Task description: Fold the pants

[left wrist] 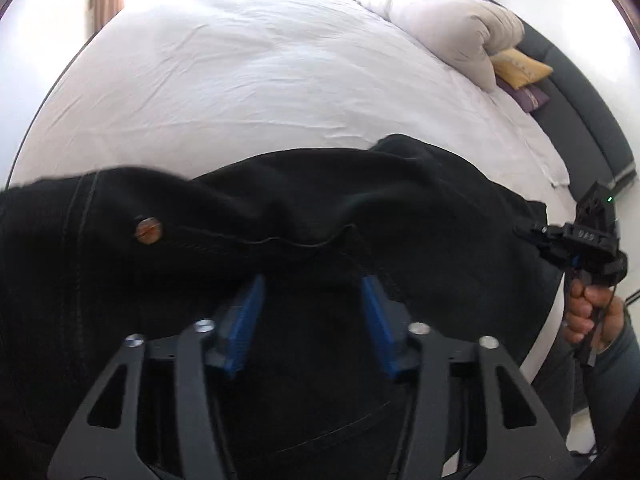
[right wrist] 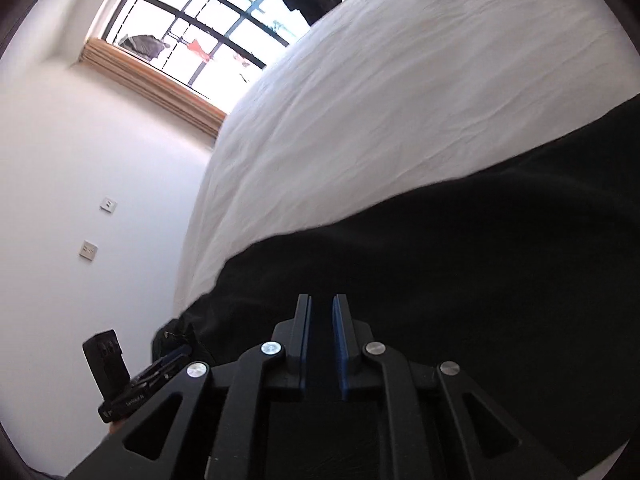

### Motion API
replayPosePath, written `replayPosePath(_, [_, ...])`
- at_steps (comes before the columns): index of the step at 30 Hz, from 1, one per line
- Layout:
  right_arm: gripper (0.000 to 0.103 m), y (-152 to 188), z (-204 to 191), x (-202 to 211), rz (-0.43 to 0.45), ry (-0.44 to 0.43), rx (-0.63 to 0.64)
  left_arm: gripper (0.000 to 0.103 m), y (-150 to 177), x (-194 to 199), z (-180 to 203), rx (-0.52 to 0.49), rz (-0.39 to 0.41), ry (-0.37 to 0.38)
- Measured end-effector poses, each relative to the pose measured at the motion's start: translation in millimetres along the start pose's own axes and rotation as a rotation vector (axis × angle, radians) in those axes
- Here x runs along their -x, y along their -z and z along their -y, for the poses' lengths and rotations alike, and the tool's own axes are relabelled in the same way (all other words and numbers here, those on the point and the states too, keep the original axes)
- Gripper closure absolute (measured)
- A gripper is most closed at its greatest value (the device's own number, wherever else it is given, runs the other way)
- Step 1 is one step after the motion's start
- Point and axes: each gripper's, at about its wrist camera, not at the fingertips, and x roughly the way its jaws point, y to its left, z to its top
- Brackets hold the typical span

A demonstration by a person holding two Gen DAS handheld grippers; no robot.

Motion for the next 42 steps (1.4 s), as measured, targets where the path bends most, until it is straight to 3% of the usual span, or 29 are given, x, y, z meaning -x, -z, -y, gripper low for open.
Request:
replayPosePath(1, [0.091,-1.4,12.9,-5.8,0.0,0.03,-0.036,0.071,3.3,5.3,-12.6,0.035,0.013,0.022])
replayPosePath(2, [0.103,-1.8,28.7,-4.5,0.013,0.02,-0.076,0.071,6.9,11.0,-24.5,0.068,0.02,0.047])
replayPosePath(4, [0.103,-3.9,54.4,11.2,0.062,0.019,-0.137,0.071,11.8,19.8,-38.5,0.087,0.034,0.064])
replayPosePath(6, [0.103,-10.2,73.7,36.9,0.129,0.123,-0.134,0.071,17.7,28.3,-45.3,0.084,0.053,0.037])
replayPosePath(8, [0.103,-11.4,98.7,62.2,0.191,0.2,-0.213,0.071,23.2,37.5,-49.3,0.087,0.075,0.013])
replayPosePath(11, [0.103,-7.4,109.1,88.7,0.219,0.28,-0.238,0.071,23.5,56.0,-28.4,0.022,0.088,-0.127])
replayPosePath(12, [0.099,-5.0,101.2,93.1,0.221,0.27,-0.213,0.071,20.0,65.4,-23.3,-0.005,0.105,-0.095])
replayPosePath(15, [0.099,1.3,61.8,84.4,0.202,0.108,-0.115,0.071,-4.2,61.9,24.3,-0.121,0.125,-0.019])
replayPosePath(18, [0.099,2.6,15.5,47.8,0.098,-0.046,-0.001,0.071,-24.6,10.3,68.0,-0.205,0.012,0.087])
replayPosePath(20, [0.097,4.8,-6.0,16.5,0.019,-0.093,0.044,0.071,-29.6,-27.3,78.0,-0.251,-0.072,0.077])
replayPosePath(21, [0.097,5.9,-10.1,2.9,-0.007,-0.084,0.059,0.075,-30.8,-42.9,73.3,-0.252,-0.106,0.057])
replayPosePath(22, [0.097,8.0,-10.4,-8.5,-0.024,-0.045,0.064,0.087,-31.6,-52.1,65.3,-0.24,-0.115,0.039])
replayPosePath(23, [0.097,7.7,-1.7,-13.8,-0.031,0.004,0.043,0.089,-34.5,-52.3,43.4,-0.173,-0.113,0.06])
replayPosePath(25, [0.103,4.7,27.4,-8.0,0.005,-0.003,-0.049,0.099,-41.8,-41.9,5.8,-0.062,-0.094,0.086])
replayPosePath(27, [0.103,2.9,54.5,11.7,0.076,0.027,-0.112,0.099,-40.2,-25.4,-23.0,-0.031,-0.071,0.086])
replayPosePath(30, [0.103,-5.8,73.7,40.9,0.172,0.159,-0.183,0.099,-35.9,1.3,-29.1,-0.068,-0.035,-0.026])
replayPosePath(31, [0.103,-5.2,69.6,48.4,0.184,0.159,-0.183,0.099,-36.7,9.1,-17.7,-0.104,-0.016,-0.058])
replayPosePath(32, [0.097,-4.7,58.6,49.3,0.177,0.106,-0.154,0.099,-40.5,14.7,-2.3,-0.142,-0.003,-0.03])
replayPosePath(34, [0.097,-5.9,18.1,32.1,0.088,-0.06,-0.048,0.099,-40.5,12.3,30.3,-0.217,-0.008,0.005])
replayPosePath(35, [0.097,-5.5,-12.0,17.3,0.036,-0.12,0.03,0.099,-39.9,7.9,49.1,-0.264,-0.008,-0.033])
replayPosePath(38, [0.095,-1.9,-104.6,-44.1,-0.129,-0.283,0.242,0.099,-34.9,2.4,46.4,-0.206,-0.015,-0.058])
replayPosePath(40, [0.093,-2.8,-146.5,-96.9,-0.257,-0.306,0.317,0.099,-29.3,2.6,29.6,-0.137,-0.007,-0.084])
replayPosePath(42, [0.093,-4.7,-167.0,-149.0,-0.35,-0.236,0.352,0.099,-22.5,7.7,15.8,-0.102,0.0,-0.066])
